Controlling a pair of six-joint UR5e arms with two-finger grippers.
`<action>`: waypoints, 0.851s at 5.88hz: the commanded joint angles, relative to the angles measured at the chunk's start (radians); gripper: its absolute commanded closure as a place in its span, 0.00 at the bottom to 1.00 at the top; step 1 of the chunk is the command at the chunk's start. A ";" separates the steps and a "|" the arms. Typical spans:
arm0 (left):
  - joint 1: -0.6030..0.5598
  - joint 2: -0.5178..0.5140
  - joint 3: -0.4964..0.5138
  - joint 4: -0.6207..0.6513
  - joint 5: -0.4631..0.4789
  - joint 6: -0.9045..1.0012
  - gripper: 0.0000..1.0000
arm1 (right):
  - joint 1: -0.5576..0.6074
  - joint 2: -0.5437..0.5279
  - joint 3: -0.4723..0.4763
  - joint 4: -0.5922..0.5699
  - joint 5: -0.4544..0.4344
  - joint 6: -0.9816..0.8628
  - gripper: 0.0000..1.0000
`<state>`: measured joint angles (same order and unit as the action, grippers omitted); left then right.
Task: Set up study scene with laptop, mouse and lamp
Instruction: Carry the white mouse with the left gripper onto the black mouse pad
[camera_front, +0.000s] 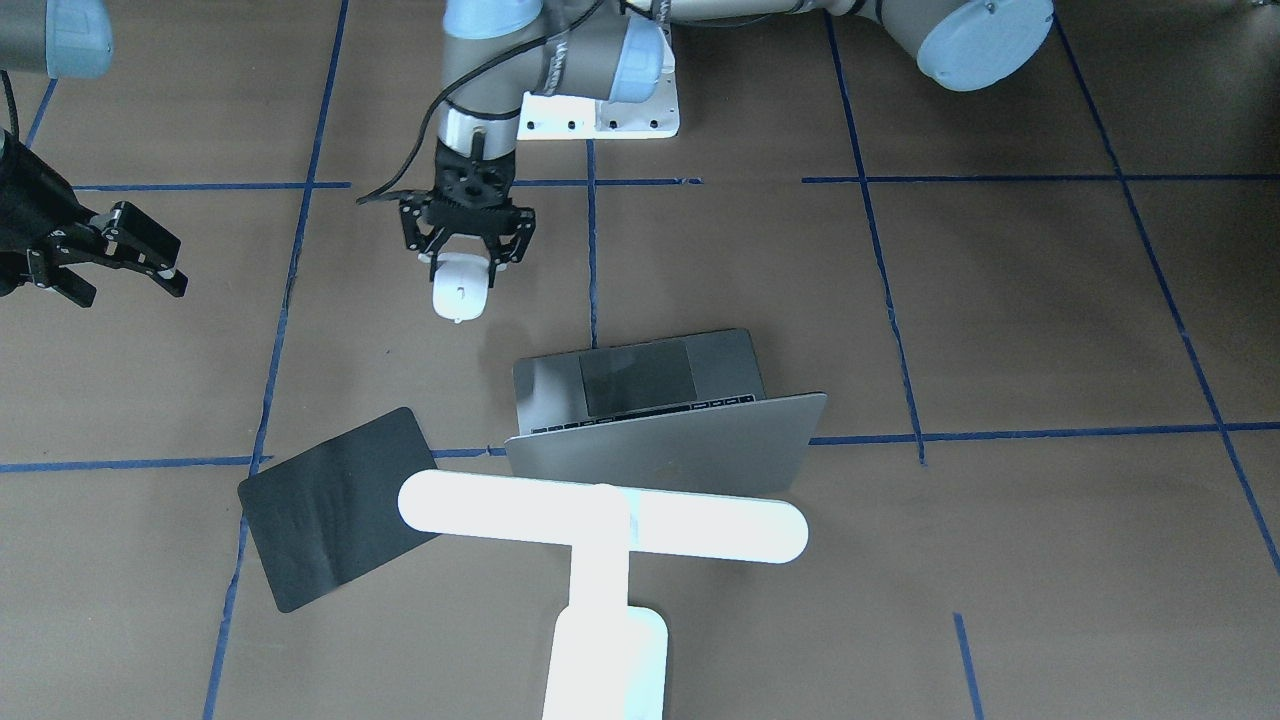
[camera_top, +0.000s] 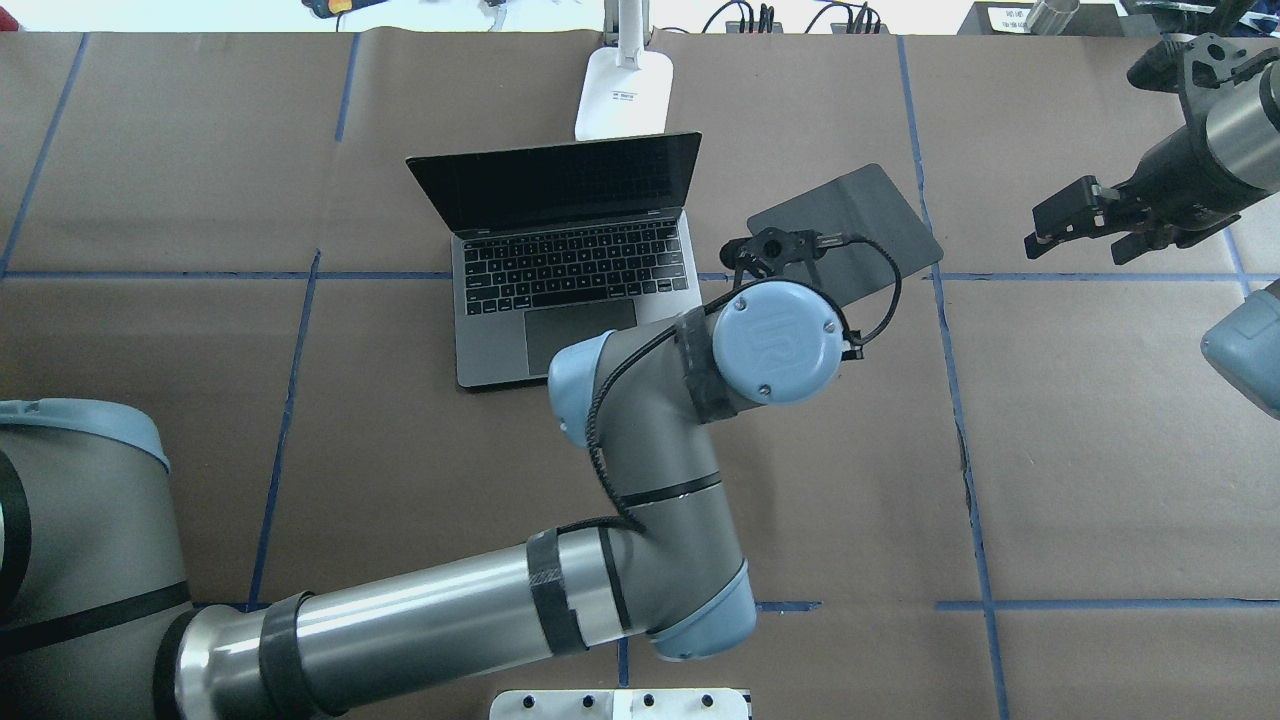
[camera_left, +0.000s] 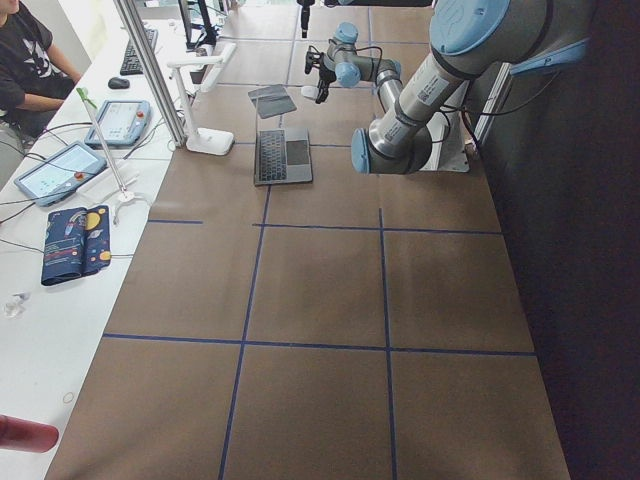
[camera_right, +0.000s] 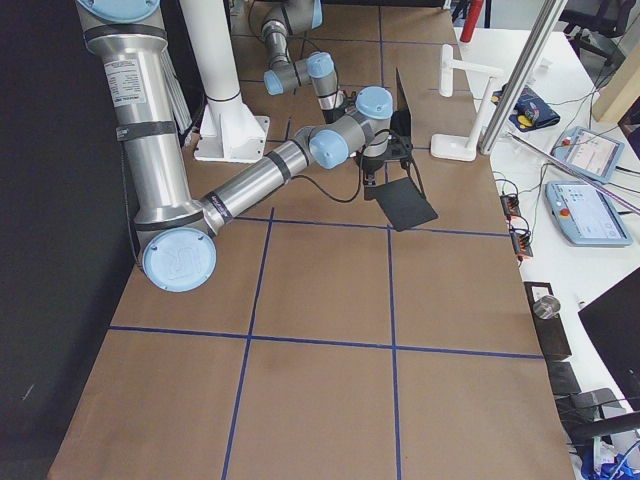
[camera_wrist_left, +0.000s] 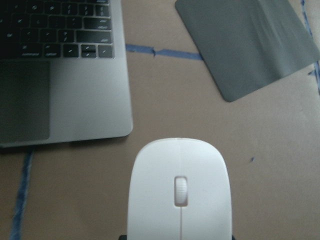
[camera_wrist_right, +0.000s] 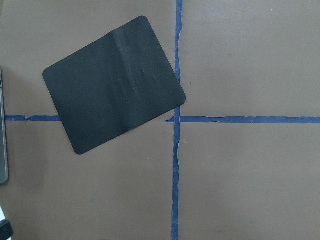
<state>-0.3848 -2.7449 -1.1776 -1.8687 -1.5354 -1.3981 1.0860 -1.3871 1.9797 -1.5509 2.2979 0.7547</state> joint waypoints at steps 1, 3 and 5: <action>-0.069 -0.199 0.382 -0.191 0.001 0.014 0.98 | -0.003 0.002 -0.012 0.000 -0.008 0.000 0.00; -0.089 -0.301 0.620 -0.326 0.046 0.080 0.86 | -0.003 0.008 -0.022 0.000 -0.009 -0.002 0.00; -0.094 -0.343 0.671 -0.383 0.069 0.083 0.00 | -0.005 0.010 -0.036 0.002 -0.009 -0.002 0.00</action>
<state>-0.4769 -3.0661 -0.5284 -2.2306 -1.4760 -1.3182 1.0820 -1.3783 1.9465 -1.5497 2.2887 0.7532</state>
